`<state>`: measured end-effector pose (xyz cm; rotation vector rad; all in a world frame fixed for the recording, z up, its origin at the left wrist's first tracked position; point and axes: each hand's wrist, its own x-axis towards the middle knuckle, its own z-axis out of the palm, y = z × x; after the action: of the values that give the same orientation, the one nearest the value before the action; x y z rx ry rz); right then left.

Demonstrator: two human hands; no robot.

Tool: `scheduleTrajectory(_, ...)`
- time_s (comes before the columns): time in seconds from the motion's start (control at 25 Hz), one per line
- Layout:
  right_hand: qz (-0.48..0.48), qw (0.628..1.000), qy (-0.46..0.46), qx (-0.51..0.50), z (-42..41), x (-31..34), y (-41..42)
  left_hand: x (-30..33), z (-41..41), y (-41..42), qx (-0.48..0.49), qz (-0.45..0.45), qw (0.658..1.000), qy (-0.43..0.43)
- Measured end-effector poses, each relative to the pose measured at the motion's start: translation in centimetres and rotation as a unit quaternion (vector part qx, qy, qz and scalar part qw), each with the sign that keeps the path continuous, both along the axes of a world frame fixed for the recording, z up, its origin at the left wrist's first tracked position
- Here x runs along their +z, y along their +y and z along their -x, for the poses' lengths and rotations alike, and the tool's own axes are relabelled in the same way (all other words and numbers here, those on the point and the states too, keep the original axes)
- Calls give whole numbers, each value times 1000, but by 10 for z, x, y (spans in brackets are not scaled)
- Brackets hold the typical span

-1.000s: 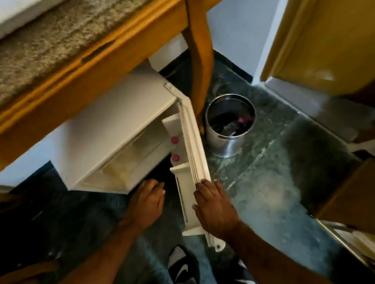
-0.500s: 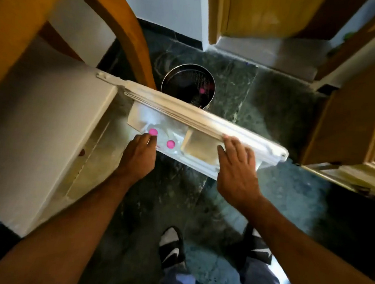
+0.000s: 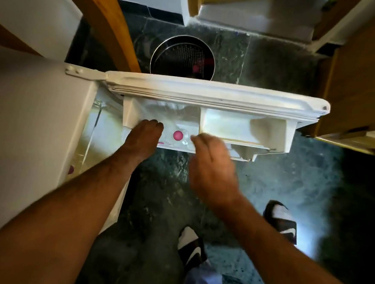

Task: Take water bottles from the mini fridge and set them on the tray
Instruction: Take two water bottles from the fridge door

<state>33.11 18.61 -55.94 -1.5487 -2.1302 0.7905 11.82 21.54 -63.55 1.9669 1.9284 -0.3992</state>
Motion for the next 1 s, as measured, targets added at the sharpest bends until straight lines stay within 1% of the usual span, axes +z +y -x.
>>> scheduleTrajectory(0.08,96,991,-4,90,35,-21,-17,-5,2,-2,31,-11,999,-38)
scheduleTrajectory(0.12,135,986,-13,97,48,-35,-16,-6,2,-3,53,-20,997,-54)
scheduleTrajectory(0.24,253,966,-48,-1,77,-75,17,-11,-2,-9,130,-55,986,-86)
scheduleTrajectory(0.32,282,957,-73,-6,80,-95,45,-11,-5,-11,135,-59,984,-103)
scheduleTrajectory(0.4,266,961,-70,34,78,-105,57,-11,-4,-20,97,-61,988,-101)
scheduleTrajectory(0.48,229,967,-76,86,73,-101,56,-3,-2,-31,56,-73,992,-84)
scheduleTrajectory(0.56,189,972,-79,114,68,-89,44,14,-4,-38,56,-90,990,-89)
scheduleTrajectory(0.64,150,982,-37,110,58,-69,29,43,-12,-46,77,-103,988,-89)
scheduleTrajectory(0.76,103,986,74,108,34,-25,10,96,-27,-56,89,-118,987,-64)
scheduleTrajectory(0.84,98,981,134,102,14,5,-2,129,-41,-65,100,-127,985,-63)
scheduleTrajectory(0.92,98,979,163,77,-11,37,-5,161,-56,-75,126,-140,980,-70)
scheduleTrajectory(1.0,113,976,182,43,-38,63,10,189,-76,-86,166,-130,975,-76)
